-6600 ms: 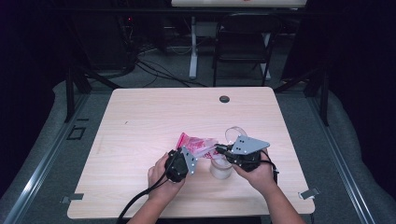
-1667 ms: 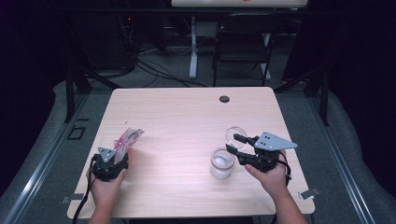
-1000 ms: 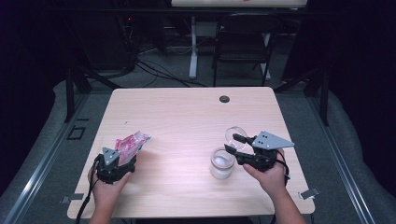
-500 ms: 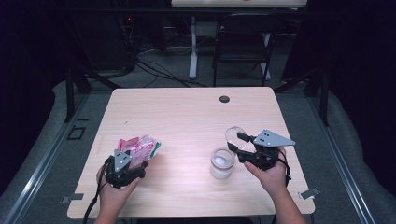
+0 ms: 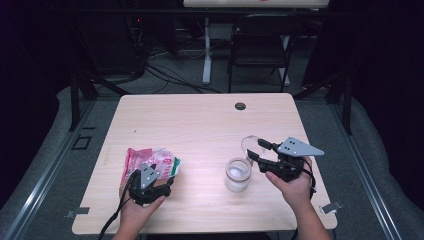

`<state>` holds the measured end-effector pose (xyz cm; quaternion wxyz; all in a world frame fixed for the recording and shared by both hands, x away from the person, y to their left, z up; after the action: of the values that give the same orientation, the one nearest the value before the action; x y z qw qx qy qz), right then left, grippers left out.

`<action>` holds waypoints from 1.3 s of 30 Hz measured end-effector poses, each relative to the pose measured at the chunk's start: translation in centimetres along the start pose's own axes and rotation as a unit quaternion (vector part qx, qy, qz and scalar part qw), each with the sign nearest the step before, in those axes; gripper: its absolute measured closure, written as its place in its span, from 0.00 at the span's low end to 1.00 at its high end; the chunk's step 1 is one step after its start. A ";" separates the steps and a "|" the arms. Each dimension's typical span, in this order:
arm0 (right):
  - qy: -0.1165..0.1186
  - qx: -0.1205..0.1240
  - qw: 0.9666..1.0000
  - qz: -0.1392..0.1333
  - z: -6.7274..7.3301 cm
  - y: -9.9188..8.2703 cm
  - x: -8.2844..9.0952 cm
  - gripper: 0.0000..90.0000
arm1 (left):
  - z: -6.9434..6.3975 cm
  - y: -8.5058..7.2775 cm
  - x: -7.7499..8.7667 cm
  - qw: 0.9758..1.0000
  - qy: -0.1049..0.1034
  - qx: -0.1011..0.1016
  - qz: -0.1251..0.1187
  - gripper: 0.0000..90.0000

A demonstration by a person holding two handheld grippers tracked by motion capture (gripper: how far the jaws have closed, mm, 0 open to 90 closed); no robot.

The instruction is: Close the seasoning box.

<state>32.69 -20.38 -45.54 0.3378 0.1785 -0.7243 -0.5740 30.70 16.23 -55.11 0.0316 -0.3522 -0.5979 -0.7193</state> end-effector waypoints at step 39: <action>-0.075 -0.043 0.996 0.034 -3.9 -2.5 0.8 0.77 | -3.3 0.9 0.6 0.998 -0.068 0.011 -0.004 0.33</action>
<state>34.45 -24.38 -47.27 0.3093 0.0953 -0.7280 -0.6044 29.10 13.32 -54.13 -0.0081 -0.3971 -0.6079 -0.6875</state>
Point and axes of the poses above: each handheld gripper's, and its own axes: x roughly backward along the jaws, y roughly out of its top, z roughly to its left, the point moved 3 cm from there along -x, roughly forward along the jaws, and after that the axes turned 6 degrees about x, right-handed, at the moved point
